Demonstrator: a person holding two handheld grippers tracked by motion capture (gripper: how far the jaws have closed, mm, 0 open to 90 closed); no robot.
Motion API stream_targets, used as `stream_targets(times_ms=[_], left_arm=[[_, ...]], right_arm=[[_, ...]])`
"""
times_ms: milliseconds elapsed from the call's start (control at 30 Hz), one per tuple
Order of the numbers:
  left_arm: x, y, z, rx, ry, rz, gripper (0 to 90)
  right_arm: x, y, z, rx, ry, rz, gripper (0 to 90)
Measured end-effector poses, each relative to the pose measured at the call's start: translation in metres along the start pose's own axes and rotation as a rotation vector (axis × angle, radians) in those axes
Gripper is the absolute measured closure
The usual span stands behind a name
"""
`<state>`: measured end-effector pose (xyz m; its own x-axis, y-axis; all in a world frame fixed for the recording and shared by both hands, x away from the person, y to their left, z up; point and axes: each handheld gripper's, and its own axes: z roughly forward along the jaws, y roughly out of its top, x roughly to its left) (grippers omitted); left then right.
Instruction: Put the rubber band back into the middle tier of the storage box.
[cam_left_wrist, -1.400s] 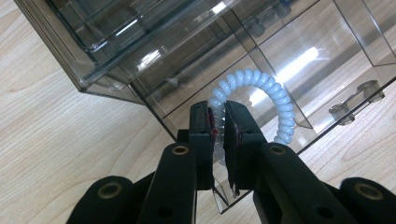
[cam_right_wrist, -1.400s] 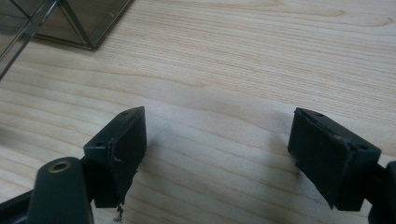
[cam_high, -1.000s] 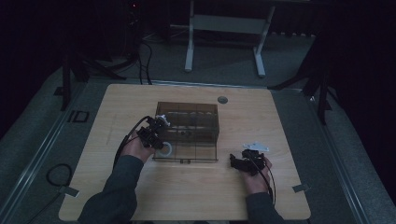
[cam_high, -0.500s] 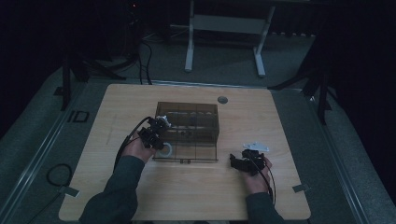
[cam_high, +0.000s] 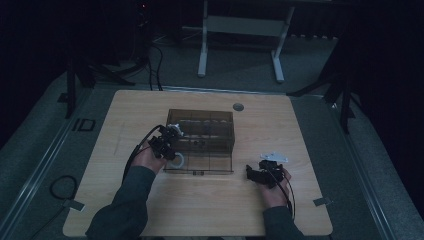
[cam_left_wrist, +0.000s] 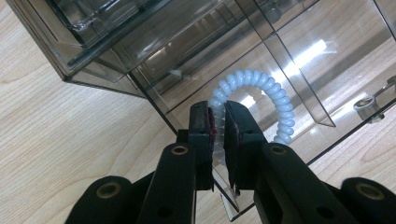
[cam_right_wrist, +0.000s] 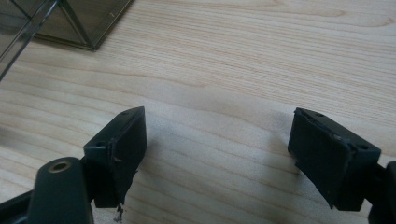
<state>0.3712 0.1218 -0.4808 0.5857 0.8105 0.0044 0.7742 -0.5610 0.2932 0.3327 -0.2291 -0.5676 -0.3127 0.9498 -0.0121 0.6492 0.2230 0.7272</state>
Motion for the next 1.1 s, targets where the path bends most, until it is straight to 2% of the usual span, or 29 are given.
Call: stream_targets(times_ms=[1100], left_arm=[[-0.004,0.001,0.011,0.037,0.005,0.014,81.0]], right_arm=[[0.000,0.001,0.001,0.000,0.004,-0.002,19.4]])
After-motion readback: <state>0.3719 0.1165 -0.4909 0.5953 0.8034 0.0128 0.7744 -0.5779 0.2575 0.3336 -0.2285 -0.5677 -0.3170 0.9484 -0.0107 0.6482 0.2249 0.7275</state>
